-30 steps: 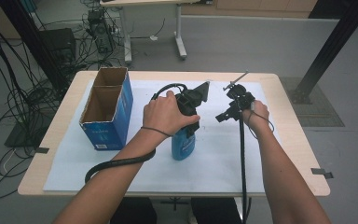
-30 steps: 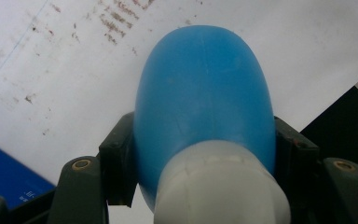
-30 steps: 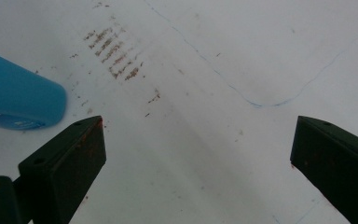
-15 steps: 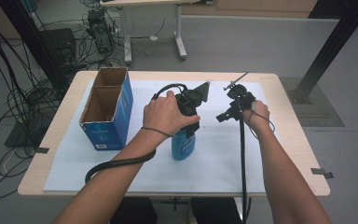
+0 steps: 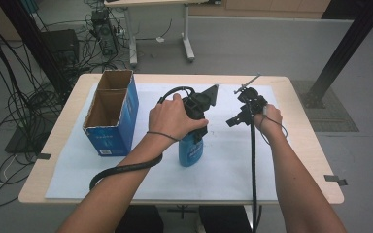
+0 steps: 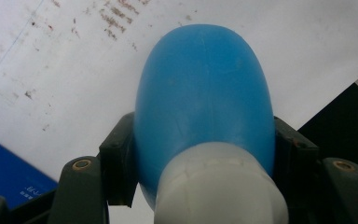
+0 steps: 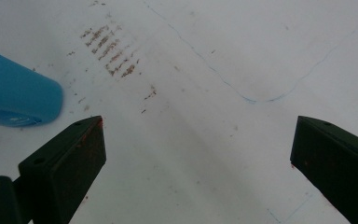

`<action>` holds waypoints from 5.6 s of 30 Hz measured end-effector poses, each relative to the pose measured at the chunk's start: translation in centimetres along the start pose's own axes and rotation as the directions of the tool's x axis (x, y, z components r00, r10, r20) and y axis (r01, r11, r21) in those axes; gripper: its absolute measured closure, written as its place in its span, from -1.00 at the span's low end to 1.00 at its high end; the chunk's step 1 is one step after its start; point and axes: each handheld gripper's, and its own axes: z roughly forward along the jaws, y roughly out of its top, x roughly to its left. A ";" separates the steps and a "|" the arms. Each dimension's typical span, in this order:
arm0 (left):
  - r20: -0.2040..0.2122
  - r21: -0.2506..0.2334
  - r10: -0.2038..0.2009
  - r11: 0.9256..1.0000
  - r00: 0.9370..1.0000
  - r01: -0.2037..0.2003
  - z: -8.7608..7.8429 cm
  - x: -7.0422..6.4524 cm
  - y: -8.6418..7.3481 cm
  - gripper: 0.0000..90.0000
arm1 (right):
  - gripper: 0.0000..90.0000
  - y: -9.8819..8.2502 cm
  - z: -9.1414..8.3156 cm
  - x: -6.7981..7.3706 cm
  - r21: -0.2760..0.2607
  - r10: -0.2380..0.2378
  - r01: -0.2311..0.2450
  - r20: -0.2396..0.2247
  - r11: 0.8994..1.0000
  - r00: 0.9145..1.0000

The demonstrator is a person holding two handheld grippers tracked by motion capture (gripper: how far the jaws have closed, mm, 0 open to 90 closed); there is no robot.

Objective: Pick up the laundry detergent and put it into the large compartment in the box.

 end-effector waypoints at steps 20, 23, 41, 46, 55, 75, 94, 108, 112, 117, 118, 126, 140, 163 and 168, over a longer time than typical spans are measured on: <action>-0.030 -0.009 -0.015 1.000 0.999 0.015 -3.3 -0.2 -0.9 -0.16 | -0.93 0.0 -0.1 0.3 -0.009 -0.006 0.006 -0.002 1.000 1.000; -0.041 -0.019 -0.018 1.000 0.999 0.017 -4.2 -0.4 -1.1 -0.16 | -0.93 0.0 -0.2 0.3 -0.008 -0.004 0.004 -0.001 1.000 1.000; -0.045 -0.044 -0.031 0.999 0.999 0.029 -9.2 -1.0 -1.7 -0.16 | -0.93 -0.2 -0.5 0.5 -0.016 -0.004 0.004 -0.002 1.000 1.000; -0.056 -0.039 -0.035 0.999 0.998 0.033 -10.3 -1.2 -1.5 -0.16 | -0.93 -0.4 -0.6 0.5 -0.019 -0.002 0.002 -0.001 1.000 1.000; -0.056 -0.057 -0.041 0.998 0.998 0.038 -12.6 -1.3 -1.8 -0.16 | -0.93 -0.6 -0.4 0.5 -0.031 0.003 -0.004 -0.013 1.000 1.000; -0.033 -0.113 -0.137 0.985 0.990 0.132 -15.7 2.2 -4.8 -0.16 | -0.93 -0.2 0.0 0.5 -0.022 0.004 -0.004 -0.024 1.000 1.000; -0.042 -0.169 -0.281 0.948 0.959 0.271 -18.7 5.9 -8.6 -0.16 | -0.93 -0.3 0.4 0.5 -0.025 -0.003 0.003 -0.027 1.000 1.000; -0.040 -0.196 -0.387 0.907 0.921 0.373 -19.9 8.7 -10.9 -0.16 | -0.93 -0.6 0.5 0.4 -0.032 -0.007 0.006 -0.028 0.999 1.000; -0.042 -0.197 -0.407 0.899 0.912 0.392 -20.2 9.4 -11.4 -0.16 | -0.93 -0.7 0.5 0.4 -0.037 -0.006 0.005 -0.030 0.999 1.000; -0.039 -0.195 -0.442 0.883 0.896 0.427 -20.5 10.5 -12.1 -0.16 | -0.93 -0.7 0.5 0.4 -0.043 -0.007 0.005 -0.032 0.999 0.999; -0.039 -0.203 -0.450 0.878 0.892 0.434 -20.5 10.7 -12.4 -0.16 | -0.93 -0.7 0.5 0.4 -0.043 -0.006 0.005 -0.031 0.999 1.000; -0.019 -0.215 -0.534 0.828 0.845 0.518 -20.7 12.9 -14.2 -0.16 | -0.93 -0.7 0.6 0.4 -0.040 -0.007 0.005 -0.033 0.999 0.999; -0.031 -0.218 -0.619 0.770 0.785 0.599 -19.6 15.4 -16.0 -0.16 | -0.93 -0.6 0.8 0.5 -0.040 -0.009 0.007 -0.042 0.999 0.999; -0.019 -0.197 -0.635 0.760 0.772 0.620 -14.9 17.7 -16.3 -0.16 | -0.93 -1.4 0.3 0.1 -0.052 0.006 -0.007 -0.035 0.999 0.999; -0.015 -0.182 -0.638 0.759 0.770 0.625 -13.9 18.2 -16.3 -0.16 | -0.93 -1.5 0.3 0.1 -0.054 0.007 -0.009 -0.037 0.998 0.999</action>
